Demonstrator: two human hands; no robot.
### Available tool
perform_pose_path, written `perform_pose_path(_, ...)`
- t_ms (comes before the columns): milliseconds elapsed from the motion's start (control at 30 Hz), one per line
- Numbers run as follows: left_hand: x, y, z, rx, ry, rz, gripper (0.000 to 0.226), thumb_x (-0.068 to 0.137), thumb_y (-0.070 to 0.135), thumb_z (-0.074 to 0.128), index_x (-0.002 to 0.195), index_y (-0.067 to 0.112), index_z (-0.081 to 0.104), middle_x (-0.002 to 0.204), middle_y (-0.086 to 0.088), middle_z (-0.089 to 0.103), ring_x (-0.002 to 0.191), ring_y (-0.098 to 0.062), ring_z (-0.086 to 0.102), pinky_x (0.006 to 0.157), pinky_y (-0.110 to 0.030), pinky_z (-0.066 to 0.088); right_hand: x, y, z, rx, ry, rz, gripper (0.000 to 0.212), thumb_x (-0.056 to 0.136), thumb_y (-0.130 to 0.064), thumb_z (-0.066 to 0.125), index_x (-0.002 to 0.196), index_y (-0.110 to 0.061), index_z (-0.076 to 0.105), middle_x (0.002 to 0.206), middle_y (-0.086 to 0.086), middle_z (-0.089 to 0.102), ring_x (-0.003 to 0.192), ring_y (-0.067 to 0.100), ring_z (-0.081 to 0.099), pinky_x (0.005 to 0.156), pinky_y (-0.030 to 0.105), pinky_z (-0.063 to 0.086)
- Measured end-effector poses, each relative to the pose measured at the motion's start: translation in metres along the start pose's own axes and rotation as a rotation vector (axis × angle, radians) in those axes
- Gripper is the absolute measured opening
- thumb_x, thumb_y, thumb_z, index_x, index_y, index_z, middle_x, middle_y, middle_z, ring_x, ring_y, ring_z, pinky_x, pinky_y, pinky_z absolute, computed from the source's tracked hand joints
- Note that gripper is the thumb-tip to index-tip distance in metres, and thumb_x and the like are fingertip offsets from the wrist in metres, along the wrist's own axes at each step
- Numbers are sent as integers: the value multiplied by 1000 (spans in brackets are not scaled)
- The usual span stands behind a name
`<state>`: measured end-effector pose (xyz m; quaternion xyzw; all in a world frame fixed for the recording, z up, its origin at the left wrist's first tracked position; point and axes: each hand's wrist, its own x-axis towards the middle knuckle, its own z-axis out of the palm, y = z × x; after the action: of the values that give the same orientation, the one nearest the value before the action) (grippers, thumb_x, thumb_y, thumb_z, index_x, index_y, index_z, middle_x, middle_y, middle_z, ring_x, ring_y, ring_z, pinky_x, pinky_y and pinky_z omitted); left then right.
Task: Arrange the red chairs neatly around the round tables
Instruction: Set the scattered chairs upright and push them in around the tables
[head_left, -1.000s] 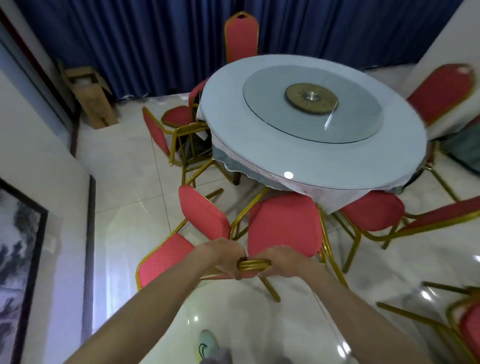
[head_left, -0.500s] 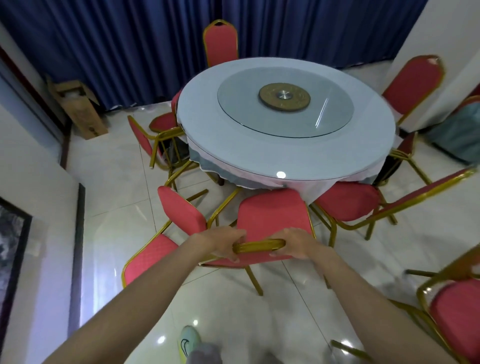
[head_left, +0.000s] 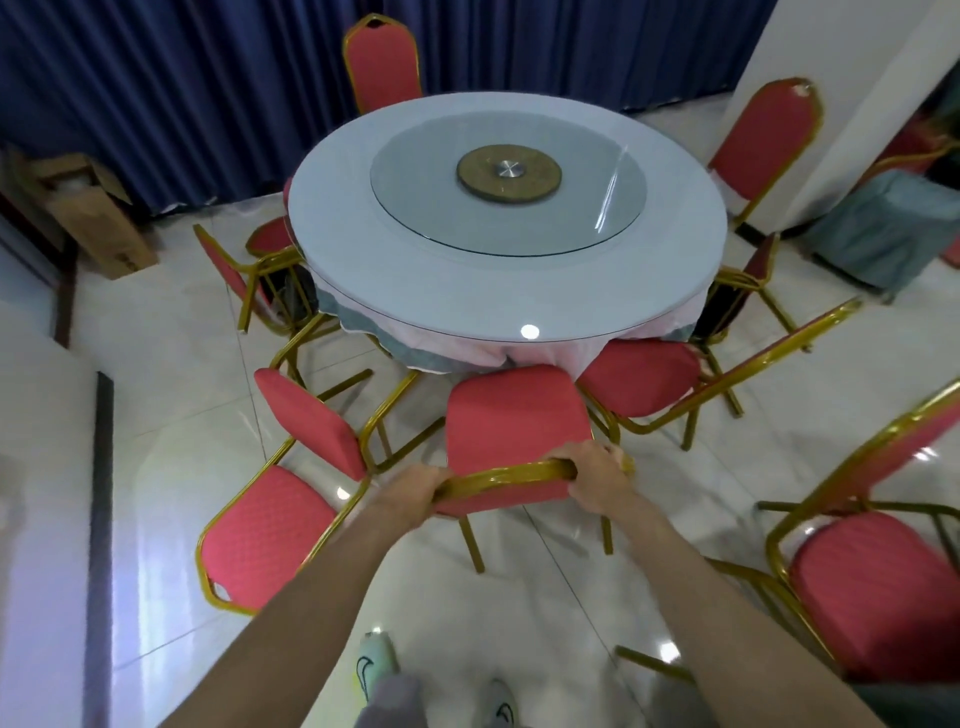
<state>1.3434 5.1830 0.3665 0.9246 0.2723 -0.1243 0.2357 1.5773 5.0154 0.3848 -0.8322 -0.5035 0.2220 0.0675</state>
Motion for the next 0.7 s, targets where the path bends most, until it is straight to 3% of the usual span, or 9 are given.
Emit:
perform_pose_path(100,16,10,-2,116,-13,44,16,96,15,63,111,18,69,103,-3,66,96,-20,62,74,-25,38,-2,18,-8,81,58,23,68,80,13,52,119,-38,75,114,-21,68,112,-2,50,113,34,32)
perform_pose_path(167,22,15,-3,149,-28,62,16,96,16,64,111,18,69,104,-4,66,100,-22,63,75,-26,39,1,32,-5,160,93,48,69,76,17,52,111,-37,78,105,-24,68,105,-6,51,102,24,40)
perform_pose_path(233,31,19,-6,158,-31,62,9,95,20,66,104,20,68,98,-2,64,97,-22,63,76,-28,43,8,51,7,247,112,83,76,71,18,55,97,-50,77,99,-27,71,103,-2,63,93,20,48)
perform_pose_path(300,39,18,-9,166,-46,65,6,93,18,67,99,20,67,97,-2,67,95,-23,64,79,-32,48,13,69,25,314,106,102,82,68,17,55,83,-62,69,92,-31,71,100,2,69,90,28,57)
perform_pose_path(400,49,9,-13,196,-65,82,17,93,7,58,98,19,68,96,-2,69,95,-22,65,77,-31,46,19,76,50,378,114,109,72,69,15,58,91,-51,75,92,-24,74,94,5,71,87,41,60)
perform_pose_path(533,59,-13,-18,178,-10,110,18,94,4,55,97,18,66,85,5,55,81,-15,53,70,-25,36,37,59,51,395,119,115,59,74,13,60,102,-36,79,93,-21,73,94,5,70,88,41,59)
perform_pose_path(633,74,-22,-22,111,36,108,17,93,3,56,95,16,66,86,1,62,82,-16,56,69,-28,39,55,53,42,361,79,148,55,80,10,61,105,-36,78,96,-21,72,99,6,68,94,40,57)
perform_pose_path(700,82,-21,-26,99,33,120,16,94,4,57,96,16,66,90,-2,66,84,-19,60,71,-29,44,67,59,39,314,35,169,59,82,6,61,100,-49,74,96,-29,70,101,4,66,96,41,55)
